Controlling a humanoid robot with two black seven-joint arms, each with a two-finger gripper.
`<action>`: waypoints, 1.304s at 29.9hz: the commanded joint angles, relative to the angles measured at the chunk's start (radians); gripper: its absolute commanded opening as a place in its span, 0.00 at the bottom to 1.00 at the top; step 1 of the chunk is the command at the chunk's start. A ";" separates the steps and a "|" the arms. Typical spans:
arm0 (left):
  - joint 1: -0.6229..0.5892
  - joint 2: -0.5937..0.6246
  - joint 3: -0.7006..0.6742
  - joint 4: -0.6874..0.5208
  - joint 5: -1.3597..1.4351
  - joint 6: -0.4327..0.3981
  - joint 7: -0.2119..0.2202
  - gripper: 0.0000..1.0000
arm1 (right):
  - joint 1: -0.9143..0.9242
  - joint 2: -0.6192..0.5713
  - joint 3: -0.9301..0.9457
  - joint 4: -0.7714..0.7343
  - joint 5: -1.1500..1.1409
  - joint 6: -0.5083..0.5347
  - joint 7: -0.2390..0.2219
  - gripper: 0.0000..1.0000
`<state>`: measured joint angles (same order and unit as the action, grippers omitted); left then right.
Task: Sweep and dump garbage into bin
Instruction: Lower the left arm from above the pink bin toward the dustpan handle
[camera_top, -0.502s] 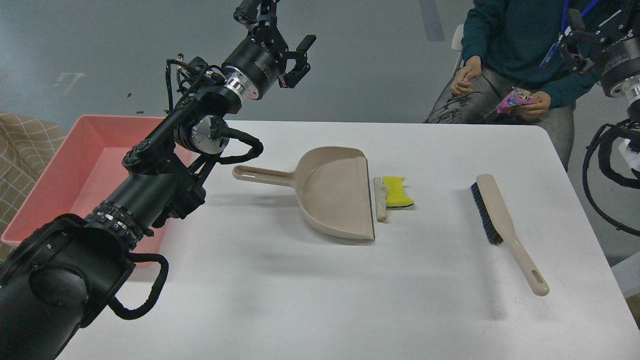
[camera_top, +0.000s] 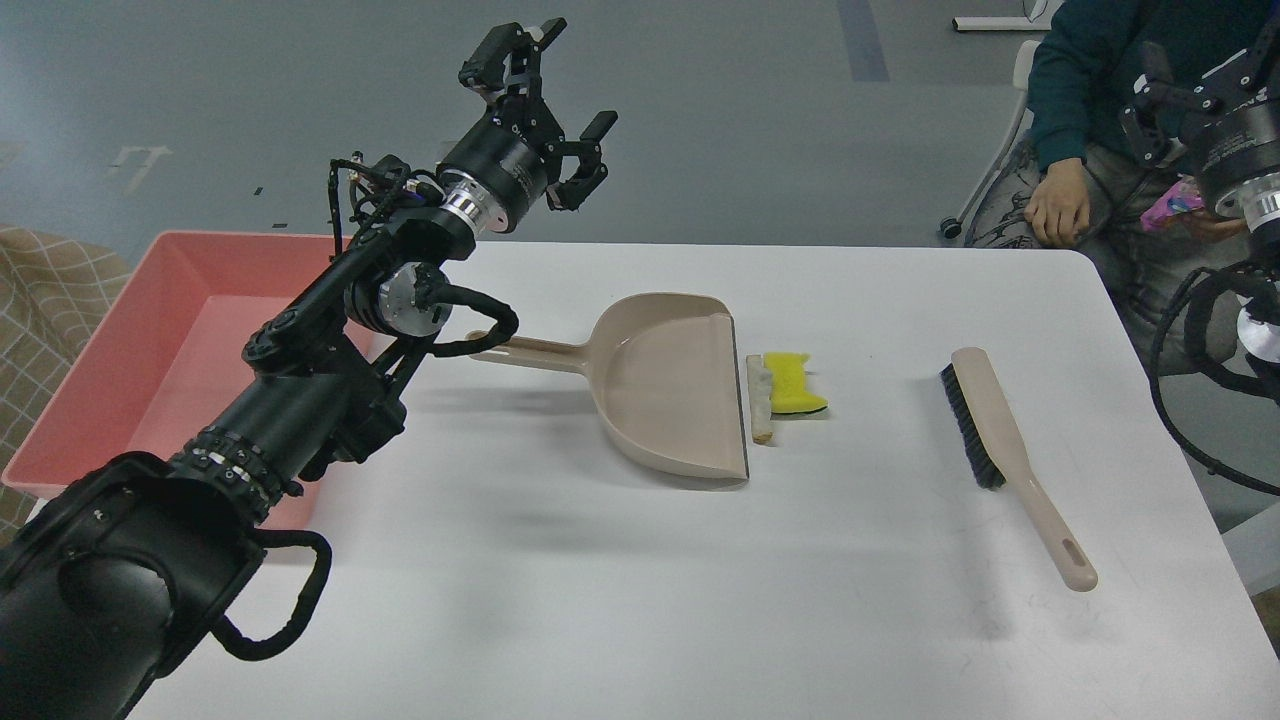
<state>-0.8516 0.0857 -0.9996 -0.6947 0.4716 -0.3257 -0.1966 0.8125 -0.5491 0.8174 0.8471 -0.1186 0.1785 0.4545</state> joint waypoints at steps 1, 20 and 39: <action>0.003 0.031 0.001 0.001 0.001 -0.006 0.003 0.98 | 0.001 0.000 0.031 -0.002 0.002 -0.001 0.000 1.00; 0.008 0.075 -0.002 -0.002 -0.001 0.014 0.000 0.98 | -0.009 0.032 0.031 -0.019 -0.001 0.002 -0.002 1.00; 0.006 0.071 -0.004 -0.022 -0.024 -0.012 0.016 0.98 | -0.012 0.026 0.029 -0.011 -0.001 -0.004 -0.002 1.00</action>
<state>-0.8455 0.1581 -1.0042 -0.7149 0.4481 -0.3498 -0.1772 0.8013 -0.5234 0.8474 0.8361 -0.1197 0.1801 0.4525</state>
